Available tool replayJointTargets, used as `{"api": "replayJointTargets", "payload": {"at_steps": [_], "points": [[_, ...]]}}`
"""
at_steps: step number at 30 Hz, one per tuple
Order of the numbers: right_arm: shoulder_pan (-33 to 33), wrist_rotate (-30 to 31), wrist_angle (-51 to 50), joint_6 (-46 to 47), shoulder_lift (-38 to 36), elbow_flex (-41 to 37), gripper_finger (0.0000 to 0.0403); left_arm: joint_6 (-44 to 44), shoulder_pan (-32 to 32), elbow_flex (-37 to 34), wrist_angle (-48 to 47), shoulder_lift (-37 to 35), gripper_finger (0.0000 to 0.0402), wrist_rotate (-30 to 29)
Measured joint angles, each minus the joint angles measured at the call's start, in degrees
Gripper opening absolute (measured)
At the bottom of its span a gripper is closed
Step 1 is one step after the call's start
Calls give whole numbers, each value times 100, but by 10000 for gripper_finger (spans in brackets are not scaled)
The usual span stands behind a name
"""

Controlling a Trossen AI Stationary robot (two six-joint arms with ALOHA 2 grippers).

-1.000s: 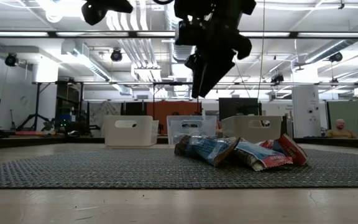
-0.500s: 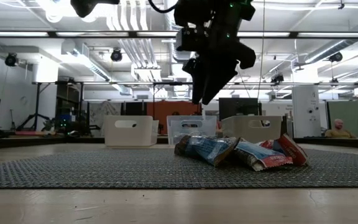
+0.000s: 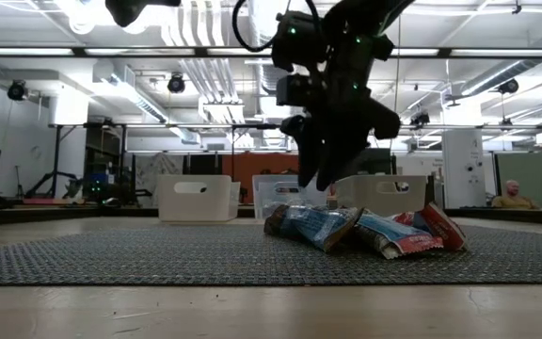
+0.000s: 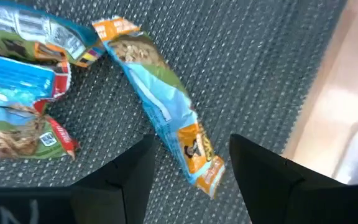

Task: Pick and place Granola Bars by type
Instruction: Put the yellow granola bar into the gray bin

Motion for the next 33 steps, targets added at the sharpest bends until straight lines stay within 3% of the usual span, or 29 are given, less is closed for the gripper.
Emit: {"api": "replayJointTargets", "payload": {"at_steps": [8,21,28,33], "points": [[5,51,404,-243,142,-207,198,-32,0,0,2,10,0,-127],[7,197,2,-453,1000,498,193,-109,22,0,-11,21,0,-220],[11,194,-268,-626,1060,587,170,-122,22,0,-13,21,0,-300],[9,196,-442,-613,982,584,131,-131,24,0,-13,21,0,-302]]}}
